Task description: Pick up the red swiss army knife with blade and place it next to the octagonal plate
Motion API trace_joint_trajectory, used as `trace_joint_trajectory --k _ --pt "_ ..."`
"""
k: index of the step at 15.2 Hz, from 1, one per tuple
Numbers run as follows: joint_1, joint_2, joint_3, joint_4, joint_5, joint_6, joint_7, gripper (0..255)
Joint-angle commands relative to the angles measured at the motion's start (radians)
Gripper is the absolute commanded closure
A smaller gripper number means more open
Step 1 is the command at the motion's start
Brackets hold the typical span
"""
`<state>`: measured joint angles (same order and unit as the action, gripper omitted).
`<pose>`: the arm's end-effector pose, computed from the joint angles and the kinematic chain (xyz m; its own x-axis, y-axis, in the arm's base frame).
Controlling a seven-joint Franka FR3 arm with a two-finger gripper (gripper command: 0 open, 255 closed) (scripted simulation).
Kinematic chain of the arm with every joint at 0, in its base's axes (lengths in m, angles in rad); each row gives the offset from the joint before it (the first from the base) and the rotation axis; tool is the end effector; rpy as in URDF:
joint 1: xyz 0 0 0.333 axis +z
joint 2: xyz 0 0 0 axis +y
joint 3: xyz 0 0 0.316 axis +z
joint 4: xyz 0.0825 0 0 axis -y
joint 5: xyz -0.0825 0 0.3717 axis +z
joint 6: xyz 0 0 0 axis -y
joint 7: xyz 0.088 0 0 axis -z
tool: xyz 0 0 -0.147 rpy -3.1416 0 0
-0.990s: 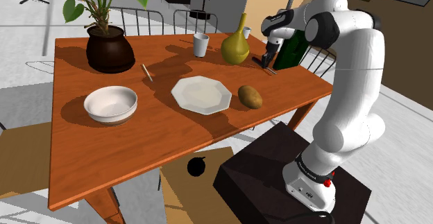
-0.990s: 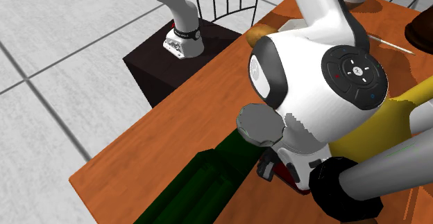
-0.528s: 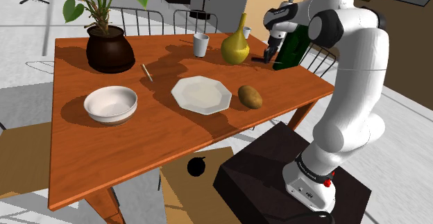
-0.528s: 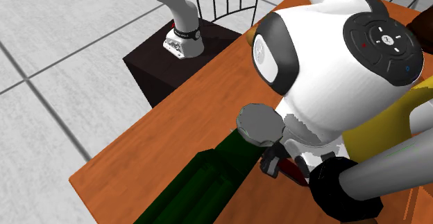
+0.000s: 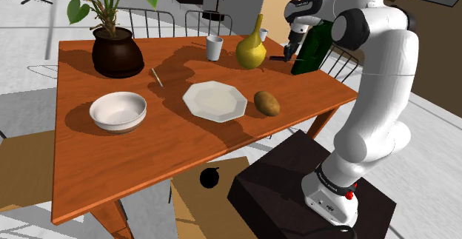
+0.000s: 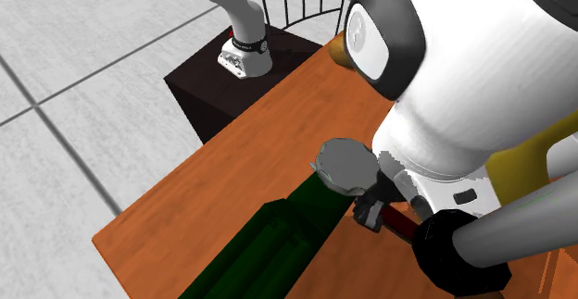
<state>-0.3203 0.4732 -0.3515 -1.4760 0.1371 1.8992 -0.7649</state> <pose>0.5552 -0.3815 0.3797 0.9961 0.0812 -0.0347 0.0815 -0.9967 0.0066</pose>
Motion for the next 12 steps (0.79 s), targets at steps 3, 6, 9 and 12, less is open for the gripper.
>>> trace_joint_trajectory --k 3,6,9,12 --pt "0.04 -0.068 0.001 -0.086 -0.021 0.021 0.036 255" --pt "0.097 -0.153 0.008 -0.207 -0.05 0.06 0.098 255" --pt "0.148 -0.231 0.021 -0.311 -0.079 0.091 0.164 255" --pt "0.194 -0.301 0.04 -0.401 -0.104 0.115 0.235 255"
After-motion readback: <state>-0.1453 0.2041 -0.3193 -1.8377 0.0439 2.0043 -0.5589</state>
